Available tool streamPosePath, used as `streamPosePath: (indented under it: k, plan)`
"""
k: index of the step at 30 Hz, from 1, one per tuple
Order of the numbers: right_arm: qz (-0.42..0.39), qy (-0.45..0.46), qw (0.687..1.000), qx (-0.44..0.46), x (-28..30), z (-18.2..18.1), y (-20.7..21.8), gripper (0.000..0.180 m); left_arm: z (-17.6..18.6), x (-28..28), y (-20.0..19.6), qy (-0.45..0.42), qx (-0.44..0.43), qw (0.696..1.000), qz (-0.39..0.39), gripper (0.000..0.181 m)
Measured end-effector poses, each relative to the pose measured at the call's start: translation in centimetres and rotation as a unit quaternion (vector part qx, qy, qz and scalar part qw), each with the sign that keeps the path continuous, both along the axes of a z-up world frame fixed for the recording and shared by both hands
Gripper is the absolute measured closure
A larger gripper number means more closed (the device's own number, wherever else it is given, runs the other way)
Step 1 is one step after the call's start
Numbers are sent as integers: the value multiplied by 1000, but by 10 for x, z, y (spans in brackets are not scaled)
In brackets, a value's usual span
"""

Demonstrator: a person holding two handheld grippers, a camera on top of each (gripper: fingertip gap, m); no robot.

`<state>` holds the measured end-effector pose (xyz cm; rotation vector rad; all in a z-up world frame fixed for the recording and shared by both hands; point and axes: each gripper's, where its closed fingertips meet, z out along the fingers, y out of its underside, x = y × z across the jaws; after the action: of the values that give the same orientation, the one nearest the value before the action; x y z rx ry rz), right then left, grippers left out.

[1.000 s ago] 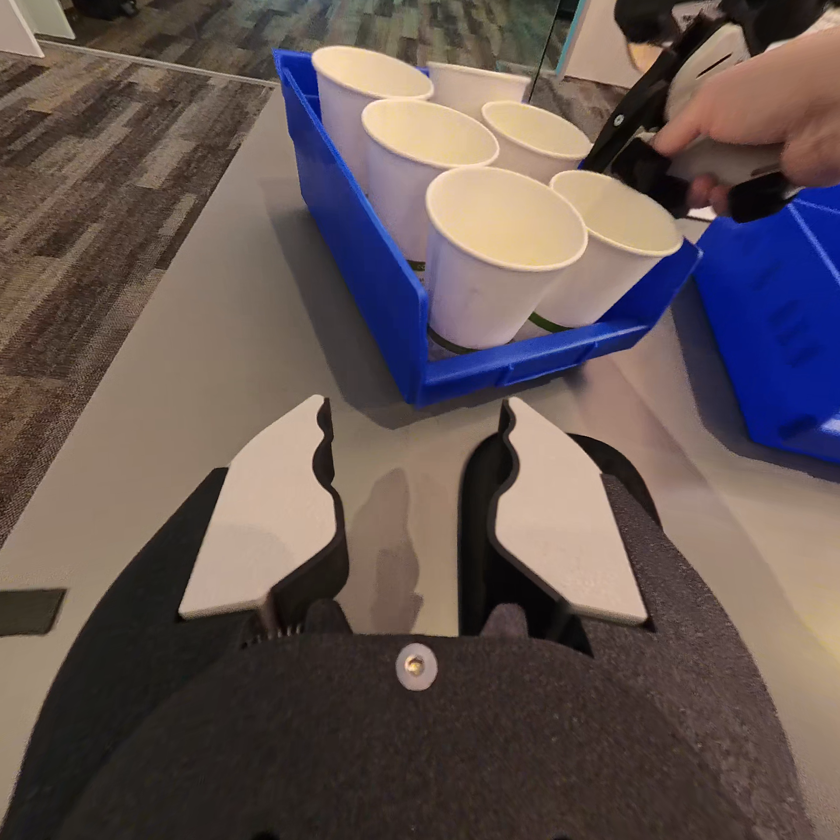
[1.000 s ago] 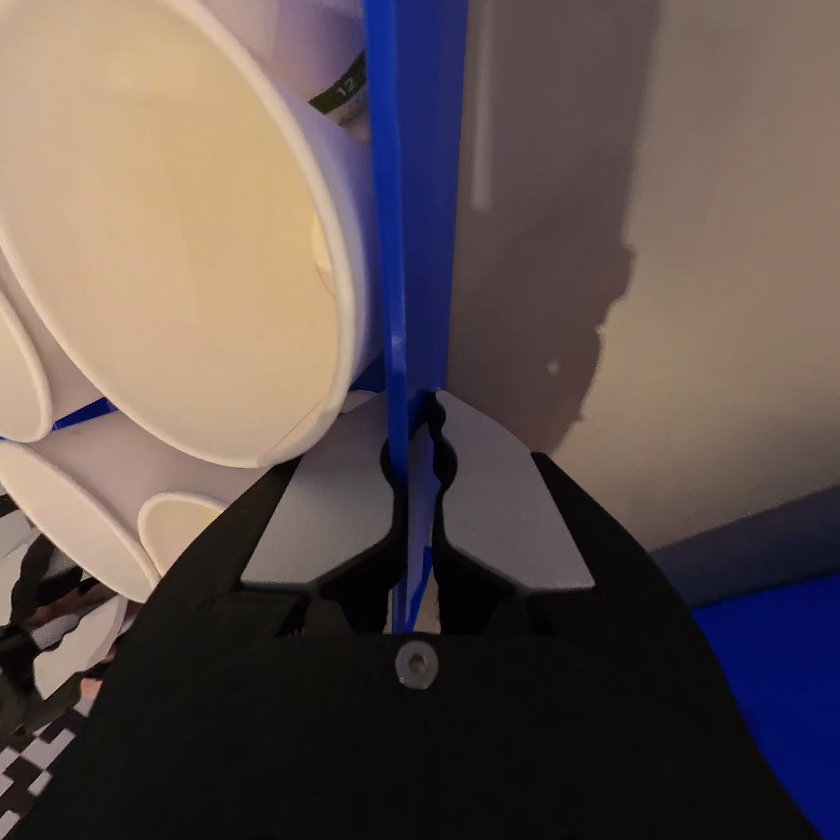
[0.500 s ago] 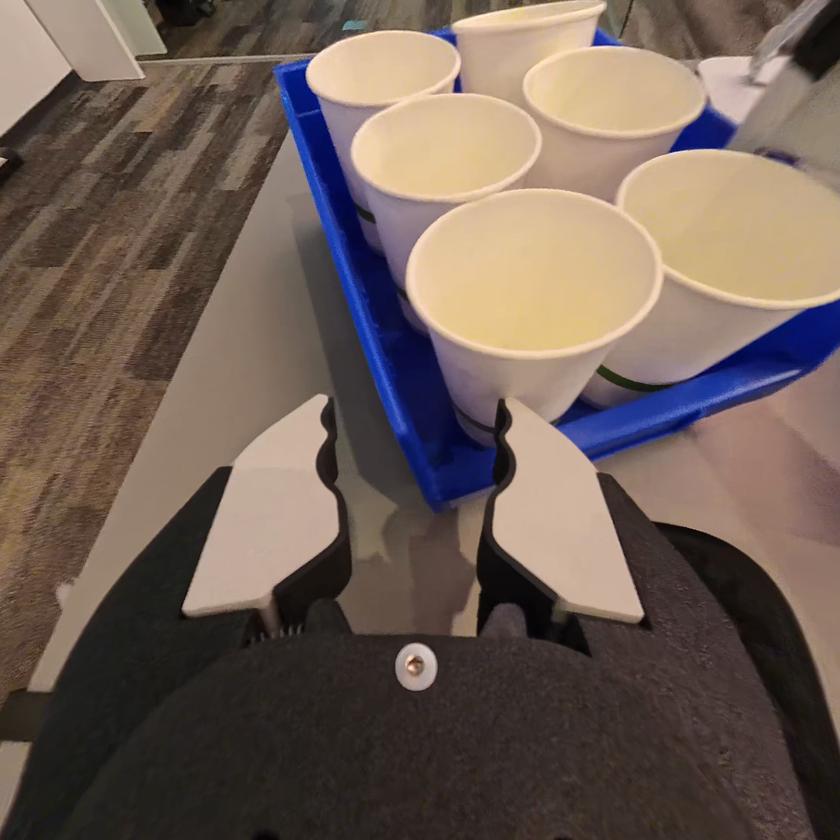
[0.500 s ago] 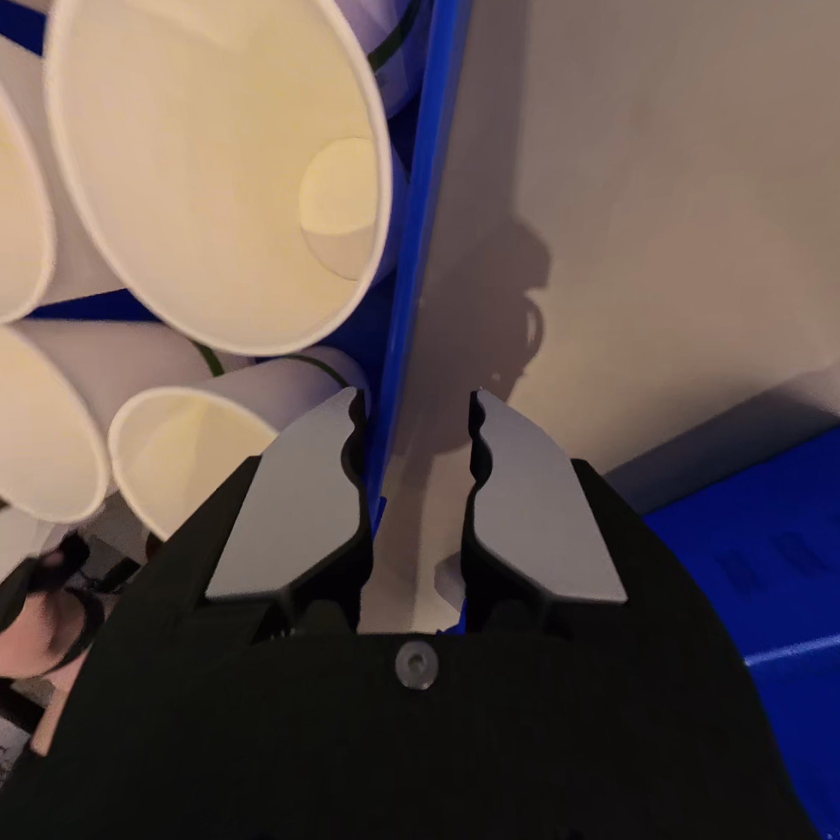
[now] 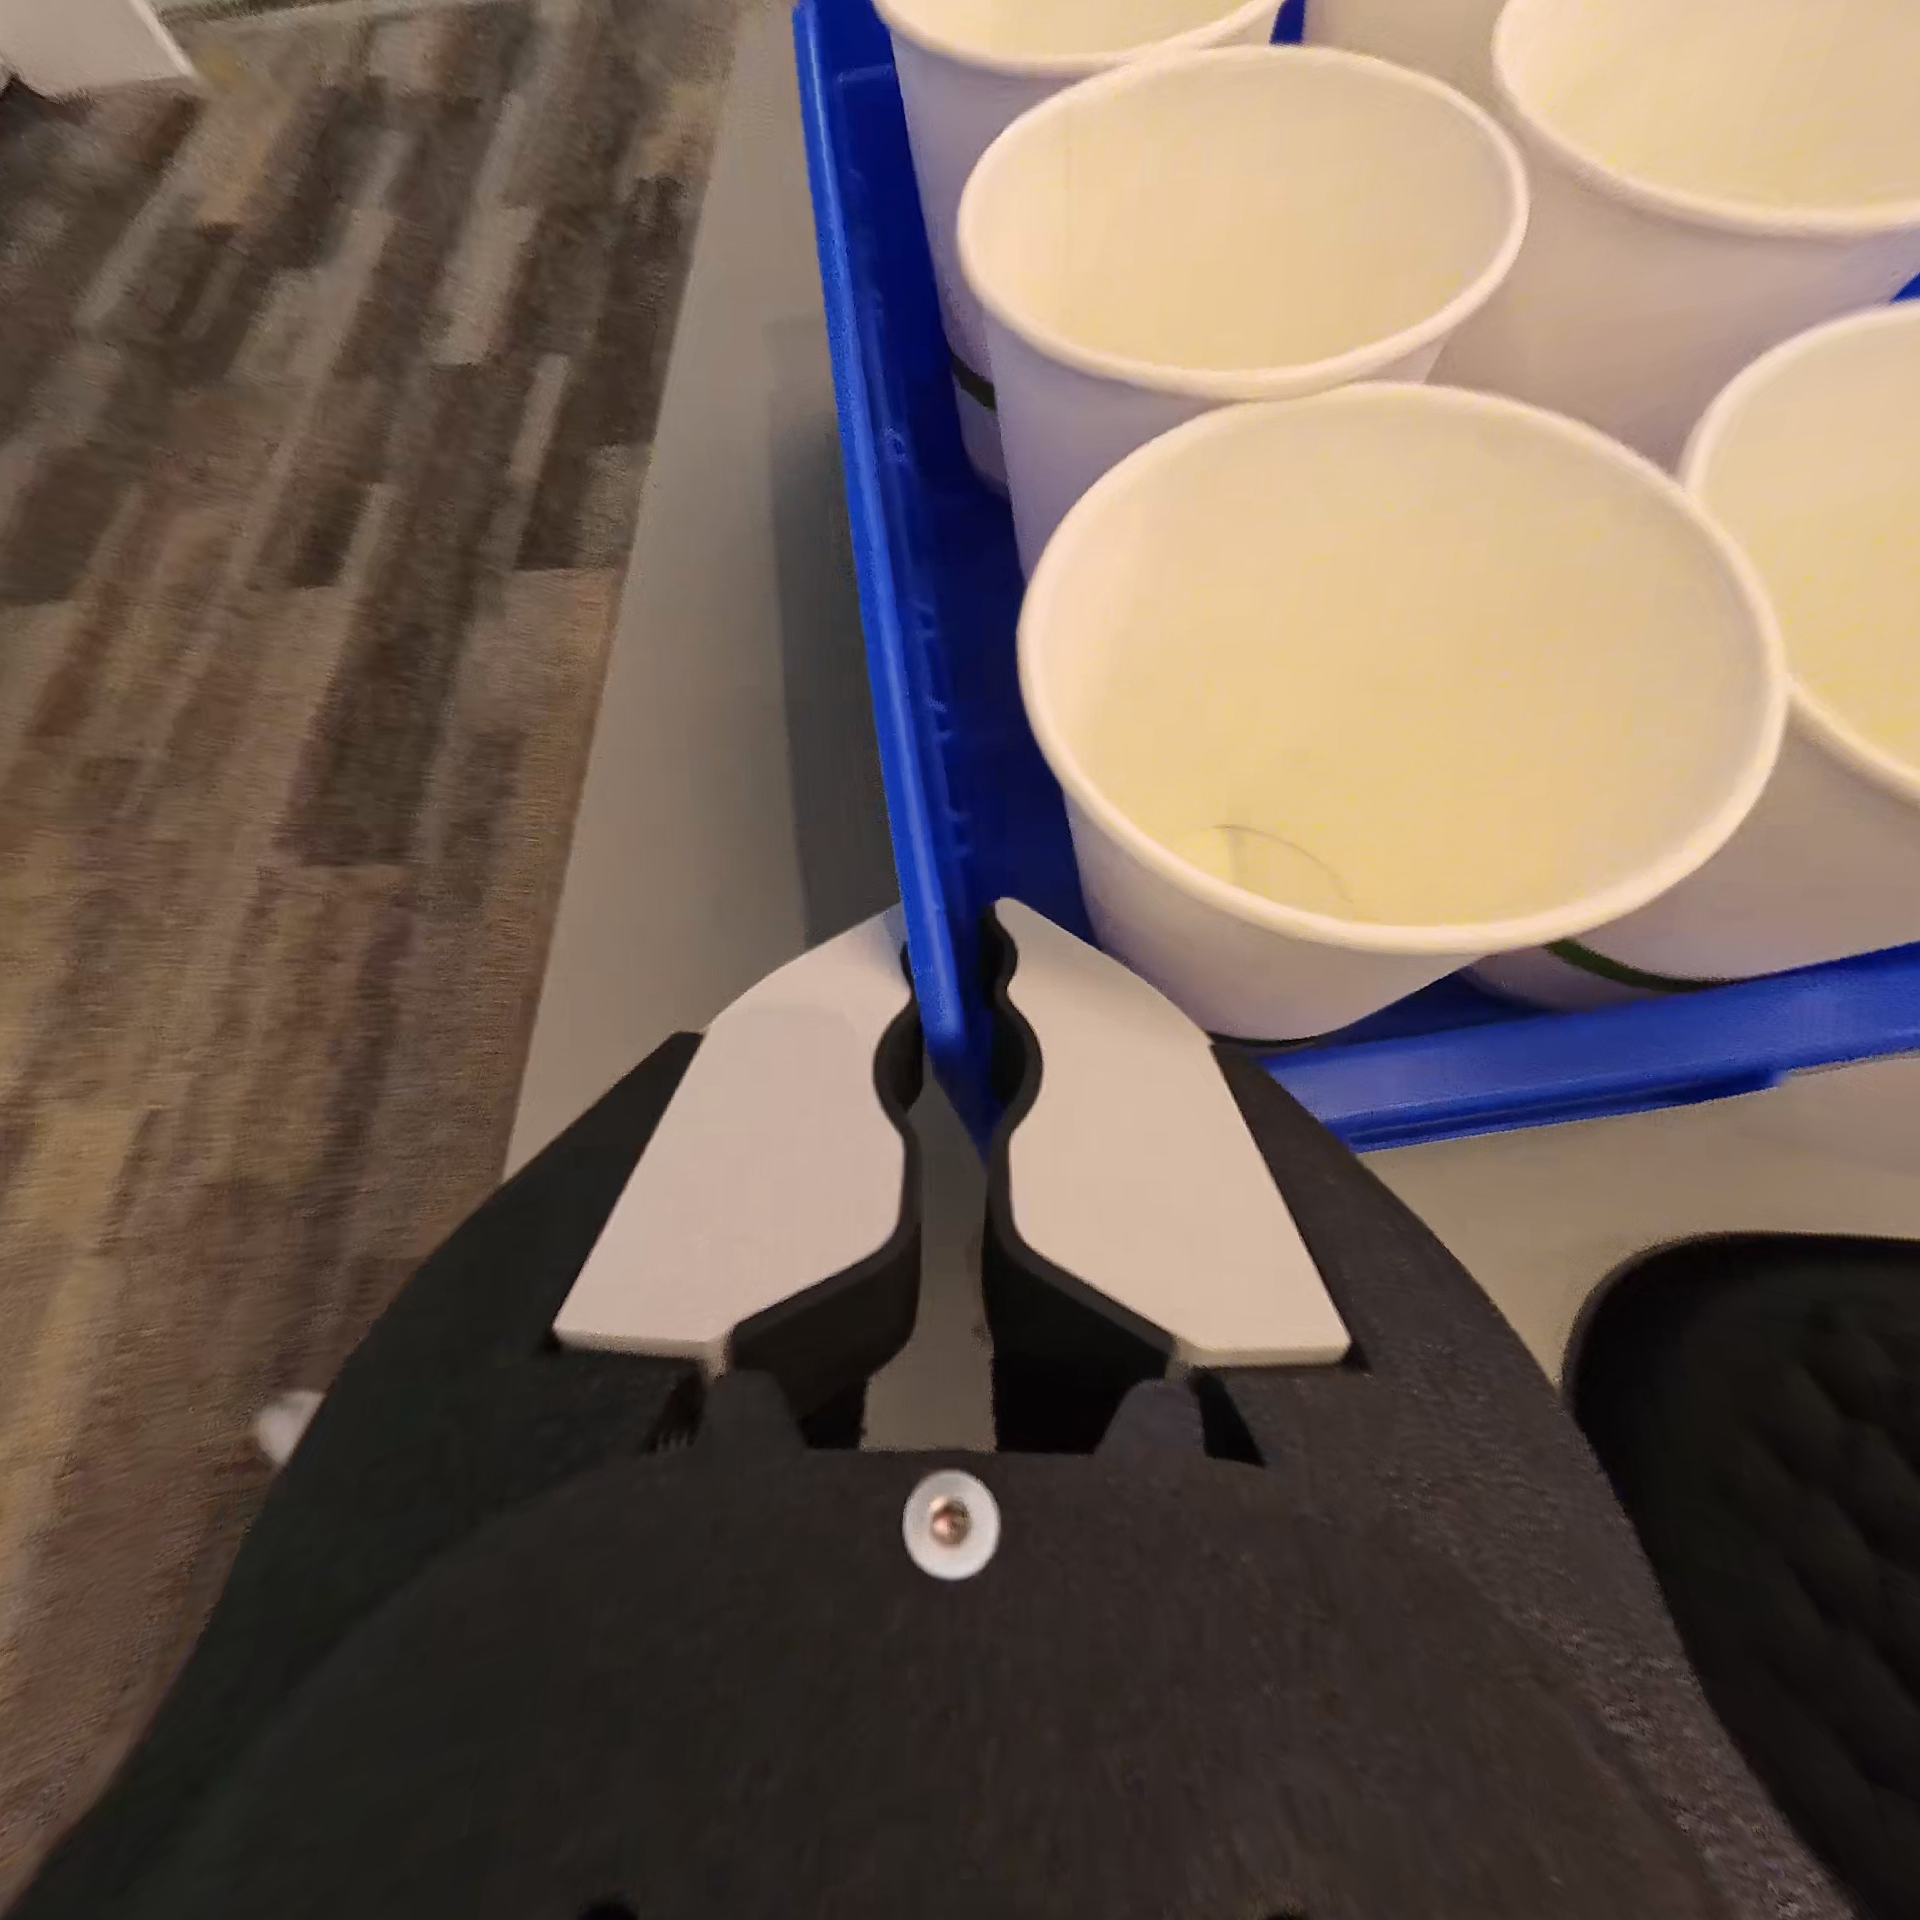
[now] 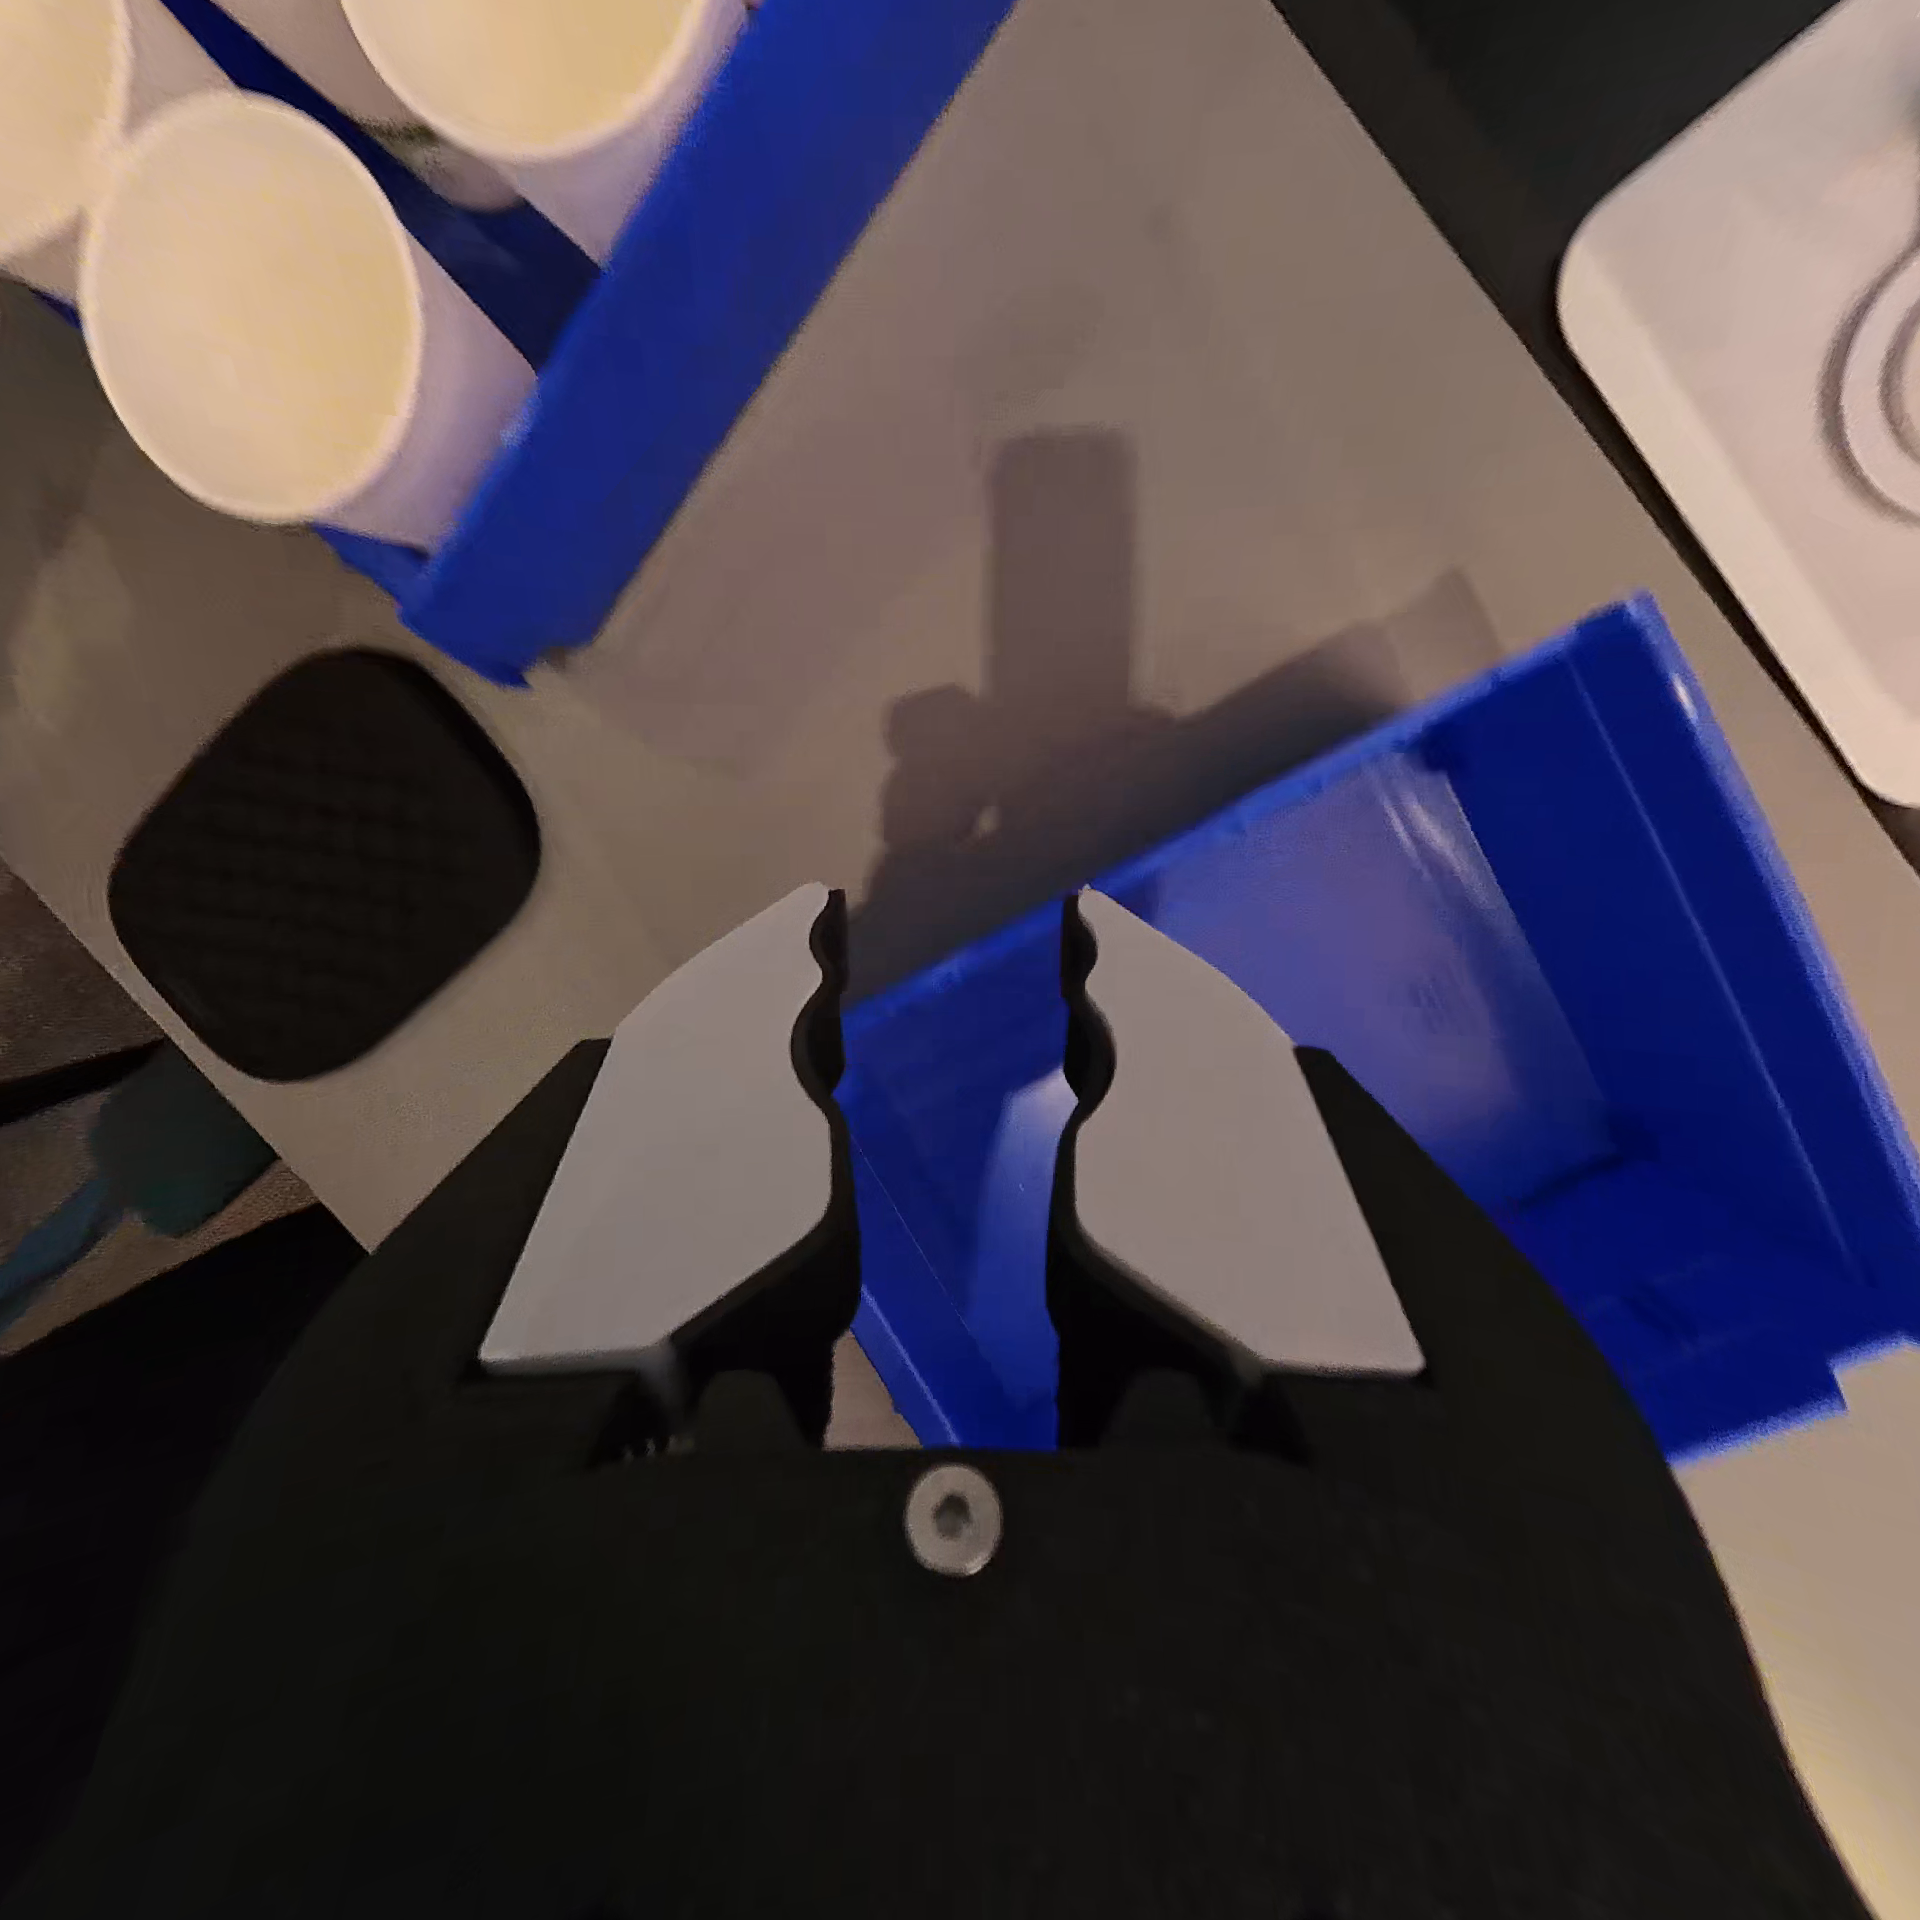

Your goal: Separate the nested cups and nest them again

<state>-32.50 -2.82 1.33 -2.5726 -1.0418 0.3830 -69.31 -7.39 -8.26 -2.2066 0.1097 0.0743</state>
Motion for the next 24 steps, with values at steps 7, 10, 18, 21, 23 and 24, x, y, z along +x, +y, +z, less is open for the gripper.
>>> streamPosePath:
  k: [7,10,18,21,23,24]
  plan:
    - [-8,-13,1000,-2,80,-11,-31,141,0,-55,-14,-58,-29,997,-33,178]
    - [-20,-11,1000,0,106,-14,-34,142,0,-79,-26,-82,-34,996,-21,178]
    - [-118,3,993,29,159,-27,-26,140,0,-83,-37,-81,-23,996,-12,178]
    - [-189,-23,980,60,188,-33,-21,131,1,-83,-36,-92,-15,996,-12,178]
    - [-242,-41,967,65,208,-41,-19,124,1,-84,-35,-83,-5,996,-12,178]
    - [-262,-40,963,54,213,-46,-20,121,1,-84,-34,-77,1,997,-9,178]
